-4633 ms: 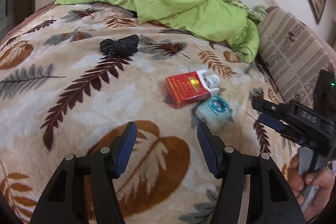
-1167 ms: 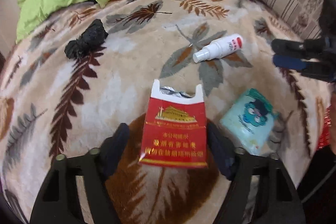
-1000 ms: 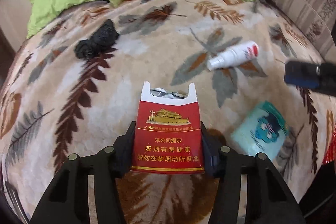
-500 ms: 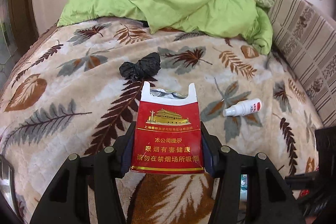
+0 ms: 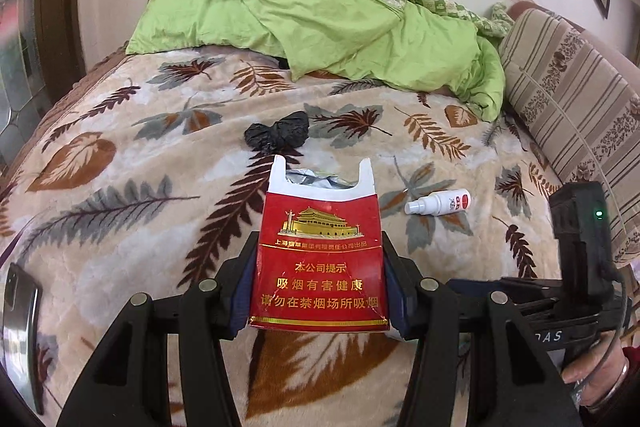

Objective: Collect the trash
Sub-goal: 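Grasp the blue cartoon tissue pack with the right tool, then lift and hold the cigarette pack and tissue pack above the bed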

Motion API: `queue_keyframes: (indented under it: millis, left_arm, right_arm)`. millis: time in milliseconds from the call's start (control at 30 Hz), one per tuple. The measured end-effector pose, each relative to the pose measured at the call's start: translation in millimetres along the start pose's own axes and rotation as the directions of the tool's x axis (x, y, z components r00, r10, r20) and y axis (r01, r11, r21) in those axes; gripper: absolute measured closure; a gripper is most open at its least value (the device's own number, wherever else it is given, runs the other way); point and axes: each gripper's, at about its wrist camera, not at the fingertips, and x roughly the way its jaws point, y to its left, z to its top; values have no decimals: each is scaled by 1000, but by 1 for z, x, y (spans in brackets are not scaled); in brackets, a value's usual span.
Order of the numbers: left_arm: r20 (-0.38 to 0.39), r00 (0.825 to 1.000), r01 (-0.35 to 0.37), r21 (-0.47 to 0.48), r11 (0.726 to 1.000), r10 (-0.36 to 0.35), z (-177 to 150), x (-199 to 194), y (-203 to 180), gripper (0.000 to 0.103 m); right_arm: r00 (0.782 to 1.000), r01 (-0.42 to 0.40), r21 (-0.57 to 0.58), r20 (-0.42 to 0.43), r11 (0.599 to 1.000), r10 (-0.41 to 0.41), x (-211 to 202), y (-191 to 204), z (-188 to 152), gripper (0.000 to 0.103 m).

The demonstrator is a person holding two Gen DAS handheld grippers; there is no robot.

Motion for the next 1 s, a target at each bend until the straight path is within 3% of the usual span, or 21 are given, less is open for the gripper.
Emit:
queue_keyframes:
  millis: [100, 200, 300, 400, 433, 500, 600, 800, 1000]
  left_arm:
    - [13, 1000, -17, -16, 1000, 17, -7, -11, 7, 50]
    - [15, 1000, -10, -44, 999, 11, -14, -15, 11, 50]
    - [16, 1000, -12, -40, 999, 13, -16, -16, 11, 50]
    - [33, 999, -24, -28, 999, 25, -20, -18, 7, 50]
    - [38, 999, -28, -23, 999, 29, -20, -18, 5, 50]
    - [50, 998, -41, -13, 999, 42, -22, -18, -1, 50]
    - [65, 996, -62, -6, 998, 62, -25, -15, -16, 50]
    - [61, 993, -101, 27, 995, 99, -40, 0, -51, 50]
    - [94, 986, -142, 82, 986, 135, -43, 11, -70, 50]
  right_arm:
    - [997, 68, -134, -30, 989, -73, 7, 23, -10, 25]
    - [985, 161, -283, -19, 945, -174, 11, 41, -23, 25]
    - [964, 256, -334, 24, 907, -264, 15, 47, -29, 47]
    - [968, 246, -306, 38, 920, -247, 6, 40, -28, 64]
    - [966, 257, -291, 57, 922, -252, 0, 38, -28, 65]
    - [957, 288, -265, 108, 920, -269, -10, 36, -27, 66]
    - [928, 338, -165, 226, 927, -298, -37, 27, -23, 66]
    - [868, 382, -28, 353, 924, -348, -74, 12, -21, 66]
    - [870, 364, 3, 357, 932, -341, -86, 3, -22, 66]
